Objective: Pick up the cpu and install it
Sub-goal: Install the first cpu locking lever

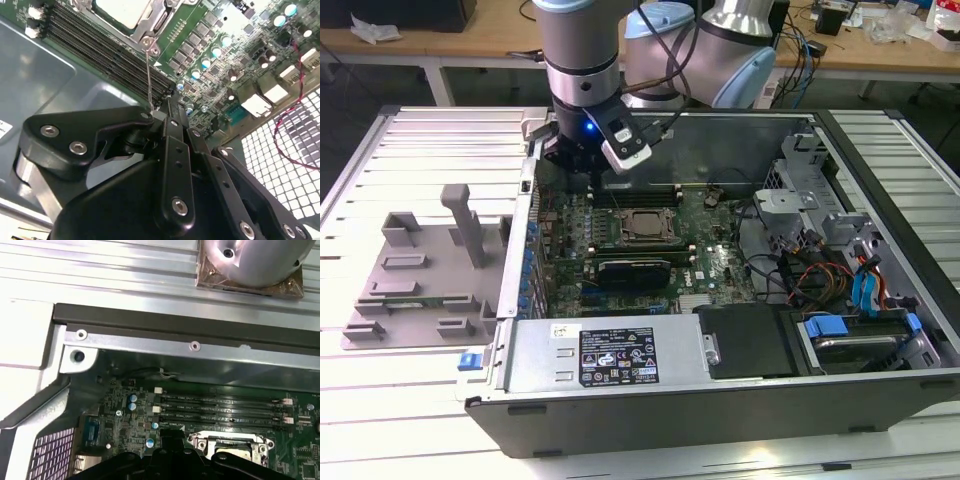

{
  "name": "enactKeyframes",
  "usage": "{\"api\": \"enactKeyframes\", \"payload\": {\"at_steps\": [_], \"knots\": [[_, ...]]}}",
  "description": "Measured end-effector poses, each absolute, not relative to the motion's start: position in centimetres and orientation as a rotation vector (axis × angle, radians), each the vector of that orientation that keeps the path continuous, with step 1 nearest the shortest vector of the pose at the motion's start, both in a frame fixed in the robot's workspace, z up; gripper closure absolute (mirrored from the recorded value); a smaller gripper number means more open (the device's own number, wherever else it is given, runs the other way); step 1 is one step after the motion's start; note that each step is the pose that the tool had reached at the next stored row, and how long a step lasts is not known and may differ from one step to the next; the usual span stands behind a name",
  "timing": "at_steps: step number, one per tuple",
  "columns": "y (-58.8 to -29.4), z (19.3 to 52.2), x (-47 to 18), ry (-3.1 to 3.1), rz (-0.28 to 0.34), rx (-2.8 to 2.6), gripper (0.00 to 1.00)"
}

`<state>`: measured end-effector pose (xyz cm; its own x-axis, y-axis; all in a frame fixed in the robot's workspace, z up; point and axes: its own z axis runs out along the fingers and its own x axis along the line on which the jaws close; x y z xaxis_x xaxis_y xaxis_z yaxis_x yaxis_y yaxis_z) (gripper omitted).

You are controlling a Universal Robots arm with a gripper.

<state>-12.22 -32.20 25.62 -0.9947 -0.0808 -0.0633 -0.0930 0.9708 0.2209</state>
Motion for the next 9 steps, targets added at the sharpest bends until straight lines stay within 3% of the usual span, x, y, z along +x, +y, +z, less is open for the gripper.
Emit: {"api": "enactKeyframes", "payload": {"at_steps": [9], "knots": [[-32.2, 25.4, -9.0, 3.066, 0.351, -0.123, 0.89]]}}
